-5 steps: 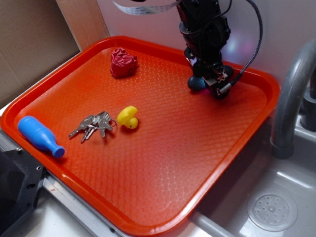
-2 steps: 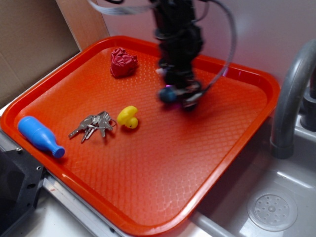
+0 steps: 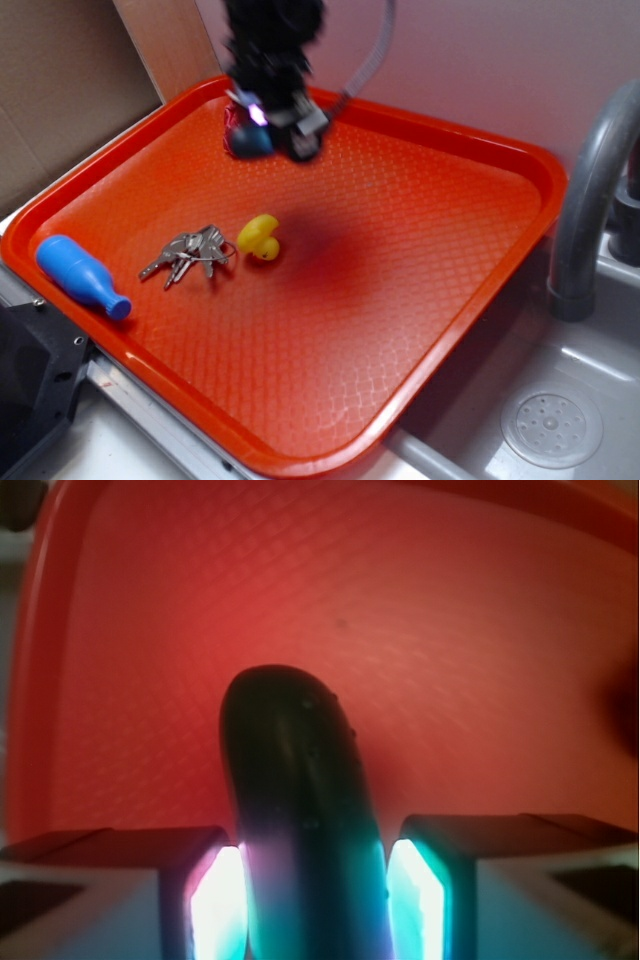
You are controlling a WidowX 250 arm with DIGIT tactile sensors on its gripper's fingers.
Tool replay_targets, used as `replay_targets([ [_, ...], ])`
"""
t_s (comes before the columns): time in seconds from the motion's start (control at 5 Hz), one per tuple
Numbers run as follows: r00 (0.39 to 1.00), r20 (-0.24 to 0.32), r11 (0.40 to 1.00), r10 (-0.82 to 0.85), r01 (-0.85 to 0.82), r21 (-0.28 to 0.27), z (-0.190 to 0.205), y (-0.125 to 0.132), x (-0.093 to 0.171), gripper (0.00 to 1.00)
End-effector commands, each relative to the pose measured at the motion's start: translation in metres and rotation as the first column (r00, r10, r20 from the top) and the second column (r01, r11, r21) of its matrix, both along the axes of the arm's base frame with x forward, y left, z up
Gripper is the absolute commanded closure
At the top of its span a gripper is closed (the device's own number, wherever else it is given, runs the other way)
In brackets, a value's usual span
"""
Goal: Grab the plastic pickle.
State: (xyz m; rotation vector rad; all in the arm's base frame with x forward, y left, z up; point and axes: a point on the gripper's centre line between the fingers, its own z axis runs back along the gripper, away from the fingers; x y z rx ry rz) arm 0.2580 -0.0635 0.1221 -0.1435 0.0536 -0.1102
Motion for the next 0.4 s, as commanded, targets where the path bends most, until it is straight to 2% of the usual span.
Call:
replay_targets([
  [0.0,0.974,0.139,0.984,0.177,-0.169,-0.064,0.1129,0.0291,-0.0134,1.00],
  [0.2,0.975,0.120,0.982,0.189,-0.187,-0.024,0.1145,0.0282,-0.0127,1.00],
])
